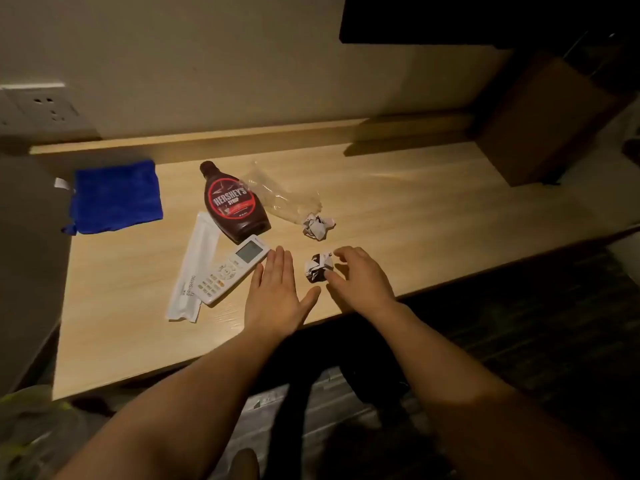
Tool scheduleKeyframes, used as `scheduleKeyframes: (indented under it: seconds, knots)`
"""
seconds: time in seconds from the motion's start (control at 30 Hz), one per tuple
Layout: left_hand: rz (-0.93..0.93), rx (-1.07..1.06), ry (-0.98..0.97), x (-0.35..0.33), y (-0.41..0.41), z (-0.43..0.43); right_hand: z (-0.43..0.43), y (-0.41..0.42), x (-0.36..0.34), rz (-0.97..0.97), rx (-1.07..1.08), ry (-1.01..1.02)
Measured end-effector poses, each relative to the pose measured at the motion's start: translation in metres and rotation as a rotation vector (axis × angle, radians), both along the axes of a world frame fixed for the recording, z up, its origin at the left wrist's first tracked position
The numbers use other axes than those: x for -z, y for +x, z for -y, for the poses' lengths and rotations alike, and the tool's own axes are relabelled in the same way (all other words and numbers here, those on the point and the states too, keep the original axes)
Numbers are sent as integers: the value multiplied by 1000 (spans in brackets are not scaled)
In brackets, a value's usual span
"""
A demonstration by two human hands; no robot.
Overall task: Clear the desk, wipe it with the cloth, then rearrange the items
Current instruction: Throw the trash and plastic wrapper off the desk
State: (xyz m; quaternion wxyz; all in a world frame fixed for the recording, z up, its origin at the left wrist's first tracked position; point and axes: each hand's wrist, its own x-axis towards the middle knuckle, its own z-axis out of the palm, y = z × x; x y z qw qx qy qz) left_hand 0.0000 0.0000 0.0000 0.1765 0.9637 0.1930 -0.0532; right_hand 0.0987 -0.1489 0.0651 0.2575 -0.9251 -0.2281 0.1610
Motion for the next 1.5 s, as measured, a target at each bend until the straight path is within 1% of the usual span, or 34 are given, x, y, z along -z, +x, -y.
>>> scheduleKeyframes:
  seconds: [0.2,0.37,0.63,0.8,0.97,1.1,1.23,1.37,1.5]
  knots:
    - [17,7,45,12,3,-2,-24,18,29,-43,9,32]
    - [-21,11,48,11,4,-2,-30,31,48,-129,43,148]
    - [-15,-11,76,13,5,-4,-16,45,55,-110,88,234]
    - [-16,-24,100,9,7,-7,13,38,54,-147,249,366]
    - [-60,-13,111,5,8,-11,80,17,60,-220,504,581]
    - [-51,-2,132,8,7,-7,148,-11,85,-203,616,560]
    - [-46,8,132,10,8,-4,197,-24,130,-182,678,380]
    - [-51,19,136,10,10,-1,217,-24,169,-182,729,203]
    - [-54,24,134,11,11,0,217,-16,196,-244,816,174]
